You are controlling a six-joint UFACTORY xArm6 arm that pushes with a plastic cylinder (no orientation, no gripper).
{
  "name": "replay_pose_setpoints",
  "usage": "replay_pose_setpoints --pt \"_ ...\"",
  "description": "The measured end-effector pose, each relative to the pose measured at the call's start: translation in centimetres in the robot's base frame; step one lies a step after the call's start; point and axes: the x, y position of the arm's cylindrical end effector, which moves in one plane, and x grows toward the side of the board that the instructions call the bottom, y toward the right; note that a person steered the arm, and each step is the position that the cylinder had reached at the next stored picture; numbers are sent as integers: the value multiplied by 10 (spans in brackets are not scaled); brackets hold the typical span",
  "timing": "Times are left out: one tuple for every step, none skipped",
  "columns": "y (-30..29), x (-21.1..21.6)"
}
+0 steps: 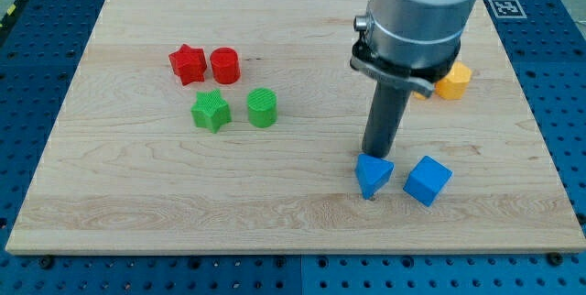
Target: Place your arm vertically to the green circle
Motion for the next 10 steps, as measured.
replay_pose_setpoints --pt "34 6" --pt "53 31" --pt "35 37" --pt "-2 31" --pt "-15 14" --pt "-70 21" --pt "-74 21" --pt "-74 21" --pt "-100 28" --pt "-138 29"
